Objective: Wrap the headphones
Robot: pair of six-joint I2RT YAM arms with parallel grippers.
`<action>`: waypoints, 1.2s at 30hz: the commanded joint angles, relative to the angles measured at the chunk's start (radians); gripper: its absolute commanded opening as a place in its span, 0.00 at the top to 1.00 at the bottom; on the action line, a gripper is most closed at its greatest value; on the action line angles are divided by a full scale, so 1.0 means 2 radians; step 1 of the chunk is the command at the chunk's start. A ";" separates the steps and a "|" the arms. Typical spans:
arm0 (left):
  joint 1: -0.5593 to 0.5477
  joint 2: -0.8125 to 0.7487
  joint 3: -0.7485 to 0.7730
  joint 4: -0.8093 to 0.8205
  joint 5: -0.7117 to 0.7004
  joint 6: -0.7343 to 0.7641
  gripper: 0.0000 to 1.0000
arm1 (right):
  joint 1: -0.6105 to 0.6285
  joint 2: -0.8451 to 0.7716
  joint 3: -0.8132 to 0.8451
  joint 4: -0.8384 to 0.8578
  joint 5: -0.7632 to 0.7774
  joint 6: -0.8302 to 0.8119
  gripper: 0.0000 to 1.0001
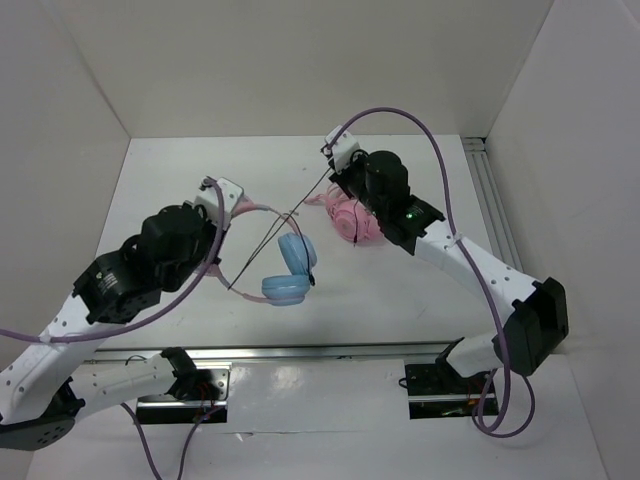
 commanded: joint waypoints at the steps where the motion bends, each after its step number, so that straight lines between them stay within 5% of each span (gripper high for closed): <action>1: 0.001 -0.005 0.064 -0.024 -0.042 -0.039 1.00 | -0.025 0.008 -0.007 0.056 -0.020 0.035 1.00; 11: 0.001 0.031 0.167 -0.082 0.048 -0.062 1.00 | -0.030 0.054 0.035 0.055 -0.053 0.045 1.00; 19: 0.001 0.053 0.158 -0.088 0.091 -0.072 1.00 | -0.041 0.063 0.068 0.056 -0.058 0.050 1.00; 36: 0.001 0.058 0.213 -0.112 0.007 -0.094 1.00 | -0.050 0.096 0.034 0.091 -0.078 0.080 1.00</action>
